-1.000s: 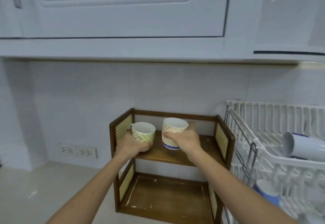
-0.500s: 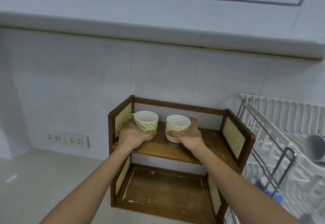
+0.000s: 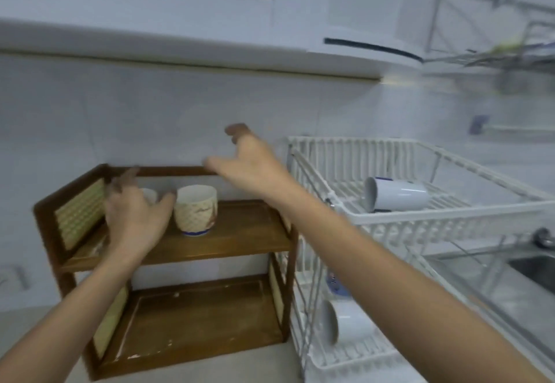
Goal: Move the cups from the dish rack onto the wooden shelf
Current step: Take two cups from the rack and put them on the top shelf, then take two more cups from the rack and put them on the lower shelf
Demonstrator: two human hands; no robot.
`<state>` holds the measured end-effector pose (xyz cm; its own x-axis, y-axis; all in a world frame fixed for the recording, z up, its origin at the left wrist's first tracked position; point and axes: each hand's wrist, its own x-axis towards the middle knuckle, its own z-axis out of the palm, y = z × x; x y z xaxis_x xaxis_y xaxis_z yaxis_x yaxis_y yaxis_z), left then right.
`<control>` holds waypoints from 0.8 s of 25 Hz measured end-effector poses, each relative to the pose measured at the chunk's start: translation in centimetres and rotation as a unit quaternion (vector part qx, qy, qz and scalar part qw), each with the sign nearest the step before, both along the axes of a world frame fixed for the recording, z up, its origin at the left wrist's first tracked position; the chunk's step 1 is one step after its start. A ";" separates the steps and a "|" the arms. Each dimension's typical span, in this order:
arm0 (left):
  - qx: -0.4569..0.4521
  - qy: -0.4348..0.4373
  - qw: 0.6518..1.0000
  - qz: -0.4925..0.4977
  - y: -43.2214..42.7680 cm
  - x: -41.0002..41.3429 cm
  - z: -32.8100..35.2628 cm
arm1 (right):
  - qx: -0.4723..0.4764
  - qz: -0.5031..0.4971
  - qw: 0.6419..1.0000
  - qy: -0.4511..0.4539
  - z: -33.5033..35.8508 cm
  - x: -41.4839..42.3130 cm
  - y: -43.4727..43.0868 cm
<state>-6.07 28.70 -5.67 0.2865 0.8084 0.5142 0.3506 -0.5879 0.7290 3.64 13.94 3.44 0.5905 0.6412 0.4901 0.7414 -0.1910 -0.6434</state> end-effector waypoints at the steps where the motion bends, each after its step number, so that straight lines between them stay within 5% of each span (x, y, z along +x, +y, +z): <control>1: 0.021 -0.019 0.999 -0.040 -2.1 0.4 1.0 | 0.007 -0.006 1.000 -0.022 1.7 0.2 -2.3; 6: 0.081 -0.068 0.967 -0.233 -11.7 2.2 3.9 | -0.026 -0.057 0.997 -0.051 6.1 5.3 -14.3; 11: 0.132 -0.005 0.938 -0.322 -19.7 5.2 4.4 | -0.235 -0.133 0.961 -0.062 3.4 12.9 -20.7; 17: 0.322 0.113 0.920 -0.192 -26.4 6.9 0.8 | -0.419 -0.098 0.900 -0.071 -0.3 18.1 -21.7; 20: 0.345 0.140 0.917 -0.146 -27.0 7.3 -0.2 | -0.410 -0.075 0.899 -0.132 -1.6 18.5 -21.1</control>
<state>1.23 1.69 -5.89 0.6379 0.1870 0.7471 0.2224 -0.9735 0.0538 22.13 -7.20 1.81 0.6333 0.7735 0.0237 0.7736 -0.6320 -0.0455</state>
